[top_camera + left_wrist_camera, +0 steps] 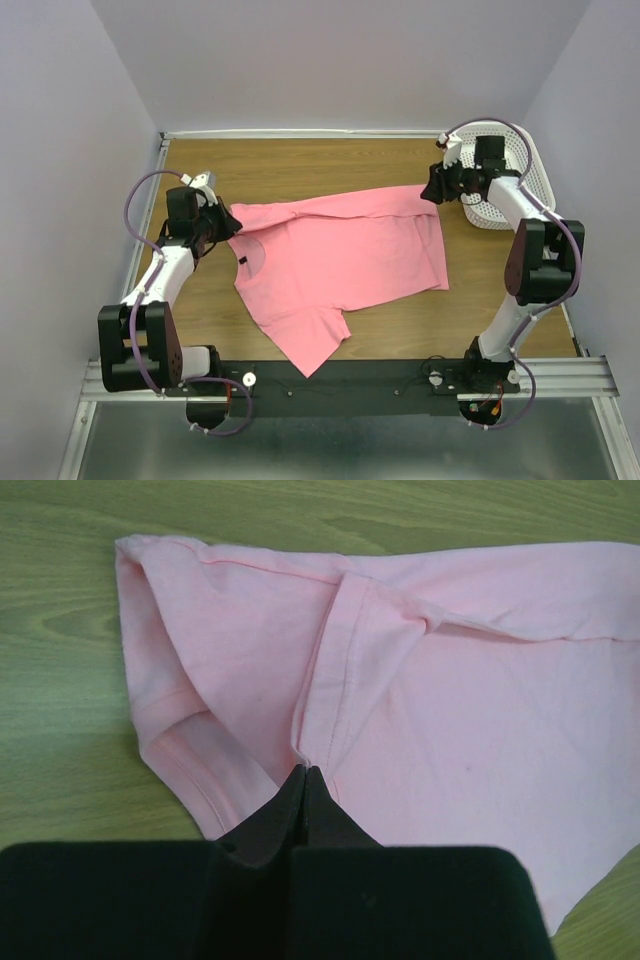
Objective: Fold and stack the t-shirts
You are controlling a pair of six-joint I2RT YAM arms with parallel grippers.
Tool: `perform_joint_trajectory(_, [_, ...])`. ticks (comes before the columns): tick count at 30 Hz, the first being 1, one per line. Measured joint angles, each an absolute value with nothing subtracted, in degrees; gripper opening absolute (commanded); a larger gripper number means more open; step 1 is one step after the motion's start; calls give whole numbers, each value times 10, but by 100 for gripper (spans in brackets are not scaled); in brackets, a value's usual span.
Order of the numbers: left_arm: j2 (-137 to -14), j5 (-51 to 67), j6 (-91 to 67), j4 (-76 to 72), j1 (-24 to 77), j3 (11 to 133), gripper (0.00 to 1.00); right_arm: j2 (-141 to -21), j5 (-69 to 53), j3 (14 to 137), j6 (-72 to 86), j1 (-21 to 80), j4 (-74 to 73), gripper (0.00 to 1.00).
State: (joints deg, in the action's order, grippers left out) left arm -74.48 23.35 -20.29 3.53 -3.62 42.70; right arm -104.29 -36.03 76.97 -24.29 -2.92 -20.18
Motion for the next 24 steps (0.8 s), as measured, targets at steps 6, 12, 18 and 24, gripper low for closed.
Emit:
perform_joint_trajectory(6, [-744,237,-199,45,-35,423,0,-1045,-389,775,-234,-21,-217,50])
perform_joint_trajectory(12, [-744,237,-197,59,-29,421,2,-1045,-391,775,-234,-15,-227,50])
perform_joint_trajectory(18, [-741,236,-196,95,-27,420,40,-1045,-391,775,-234,-8,-229,50])
perform_joint_trajectory(24, [-640,210,-209,141,-27,418,67,-1045,-392,775,-225,1,-232,50])
